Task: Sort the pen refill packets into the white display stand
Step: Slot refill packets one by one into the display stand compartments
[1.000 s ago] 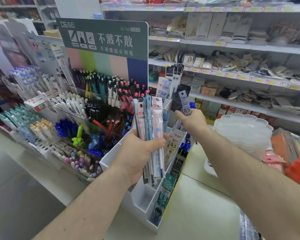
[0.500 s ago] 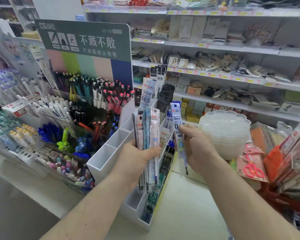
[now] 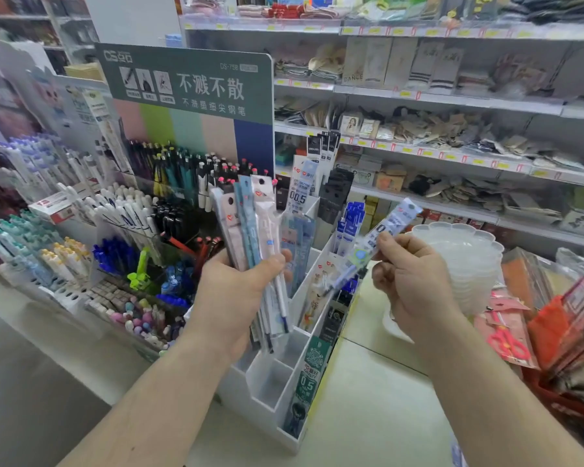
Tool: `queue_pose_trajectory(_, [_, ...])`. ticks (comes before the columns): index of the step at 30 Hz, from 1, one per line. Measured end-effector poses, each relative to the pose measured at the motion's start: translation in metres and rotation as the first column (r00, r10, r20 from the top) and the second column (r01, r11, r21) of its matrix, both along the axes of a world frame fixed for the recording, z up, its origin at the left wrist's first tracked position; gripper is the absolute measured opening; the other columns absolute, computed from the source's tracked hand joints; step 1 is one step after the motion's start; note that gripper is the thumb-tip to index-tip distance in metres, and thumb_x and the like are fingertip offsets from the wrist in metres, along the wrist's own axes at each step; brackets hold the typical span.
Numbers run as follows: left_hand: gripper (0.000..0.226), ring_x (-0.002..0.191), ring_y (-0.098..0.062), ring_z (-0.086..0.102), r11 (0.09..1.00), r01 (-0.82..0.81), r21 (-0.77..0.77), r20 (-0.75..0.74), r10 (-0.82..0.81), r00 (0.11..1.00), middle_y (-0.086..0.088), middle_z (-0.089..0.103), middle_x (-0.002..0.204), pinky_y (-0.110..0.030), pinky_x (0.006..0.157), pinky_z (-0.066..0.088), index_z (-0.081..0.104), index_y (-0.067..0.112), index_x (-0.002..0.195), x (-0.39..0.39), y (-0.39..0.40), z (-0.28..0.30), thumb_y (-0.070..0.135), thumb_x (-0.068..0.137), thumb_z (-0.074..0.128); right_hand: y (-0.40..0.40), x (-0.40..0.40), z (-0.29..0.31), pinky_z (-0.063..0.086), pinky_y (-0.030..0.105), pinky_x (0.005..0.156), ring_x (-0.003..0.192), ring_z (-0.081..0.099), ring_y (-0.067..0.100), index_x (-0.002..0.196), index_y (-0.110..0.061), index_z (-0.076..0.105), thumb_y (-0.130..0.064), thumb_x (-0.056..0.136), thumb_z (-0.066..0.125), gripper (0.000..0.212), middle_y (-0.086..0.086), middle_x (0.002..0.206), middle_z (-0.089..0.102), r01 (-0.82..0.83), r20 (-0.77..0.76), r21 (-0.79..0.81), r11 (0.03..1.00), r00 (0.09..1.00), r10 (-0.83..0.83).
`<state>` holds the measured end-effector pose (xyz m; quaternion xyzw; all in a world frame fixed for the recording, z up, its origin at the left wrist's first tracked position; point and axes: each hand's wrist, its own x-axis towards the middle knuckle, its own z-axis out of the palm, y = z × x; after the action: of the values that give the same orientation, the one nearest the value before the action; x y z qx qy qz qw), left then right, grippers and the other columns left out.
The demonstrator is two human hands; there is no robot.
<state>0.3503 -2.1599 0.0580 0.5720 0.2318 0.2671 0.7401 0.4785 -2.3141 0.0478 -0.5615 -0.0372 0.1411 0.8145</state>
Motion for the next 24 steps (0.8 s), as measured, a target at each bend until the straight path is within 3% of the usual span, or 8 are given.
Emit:
queue_pose_trajectory(3, [0.017, 0.068, -0.011, 0.071, 0.999, -0.05, 0.022, 0.037, 0.05, 0.998, 0.002, 0.077, 0.081, -0.022, 0.062, 0.056, 0.067, 0.011, 0.101, -0.004, 0.011, 0.008, 0.0, 0.088, 0.066, 0.006, 0.007, 0.018, 0.04, 0.021, 0.042, 0.041, 0.052, 0.01, 0.078, -0.011, 0.058, -0.012, 0.096, 0.063, 0.019, 0.005, 0.066, 0.067, 0.064, 0.144, -0.087, 0.994, 0.988, -0.051])
queue_pose_trajectory(8, [0.019, 0.073, -0.01, 0.071, 1.0, -0.026, -0.004, 0.034, 0.026, 0.999, 0.002, 0.077, 0.084, -0.025, 0.067, 0.056, 0.068, 0.013, 0.101, -0.005, 0.014, 0.011, 0.0, 0.088, 0.066, 0.039, 0.02, 0.063, 0.043, 0.022, 0.042, 0.043, 0.059, 0.011, 0.084, -0.011, 0.061, -0.012, 0.096, 0.064, 0.012, 0.004, 0.072, 0.072, 0.138, 0.368, -0.144, 0.98, 0.927, -0.076])
queue_pose_trajectory(14, [0.018, 0.073, -0.01, 0.071, 1.0, -0.004, -0.021, 0.035, 0.005, 0.999, 0.003, 0.076, 0.08, -0.028, 0.073, 0.054, 0.068, 0.012, 0.101, -0.007, 0.014, 0.006, 0.0, 0.088, 0.066, 0.085, 0.051, 0.072, 0.054, 0.028, 0.054, 0.062, 0.068, 0.018, 0.076, -0.018, 0.064, -0.02, 0.092, 0.069, 0.017, 0.006, 0.082, 0.073, 0.177, 0.545, -0.448, 0.876, 0.831, 0.11])
queue_pose_trajectory(17, [0.021, 0.077, -0.01, 0.072, 1.0, 0.014, -0.022, 0.036, -0.013, 0.999, 0.002, 0.077, 0.084, -0.03, 0.076, 0.053, 0.068, 0.013, 0.106, -0.007, 0.015, 0.006, 0.001, 0.089, 0.066, 0.101, 0.059, 0.06, 0.056, 0.033, 0.074, 0.075, 0.065, 0.017, 0.069, -0.017, 0.067, -0.021, 0.089, 0.07, 0.021, -0.001, 0.075, 0.069, 0.175, 0.535, -0.596, 0.784, 0.815, 0.225])
queue_pose_trajectory(19, [0.025, 0.077, -0.008, 0.071, 0.999, 0.025, -0.023, 0.038, -0.024, 0.999, 0.002, 0.077, 0.085, -0.028, 0.075, 0.053, 0.067, 0.012, 0.111, -0.007, 0.015, 0.006, 0.002, 0.088, 0.066, 0.107, 0.063, 0.055, 0.054, 0.032, 0.079, 0.086, 0.066, 0.014, 0.072, -0.01, 0.073, -0.02, 0.086, 0.072, 0.018, -0.004, 0.076, 0.069, 0.158, 0.495, -0.654, 0.74, 0.829, 0.26])
queue_pose_trajectory(24, [0.024, 0.076, -0.008, 0.071, 0.999, 0.04, -0.029, 0.04, -0.039, 0.998, 0.002, 0.077, 0.085, -0.027, 0.073, 0.054, 0.067, 0.013, 0.109, -0.006, 0.015, 0.005, 0.002, 0.089, 0.066, 0.112, 0.068, 0.05, 0.048, 0.025, 0.066, 0.074, 0.062, 0.013, 0.079, -0.009, 0.076, -0.021, 0.086, 0.074, 0.014, 0.001, 0.079, 0.07, 0.099, 0.412, -0.785, 0.612, 0.821, 0.395])
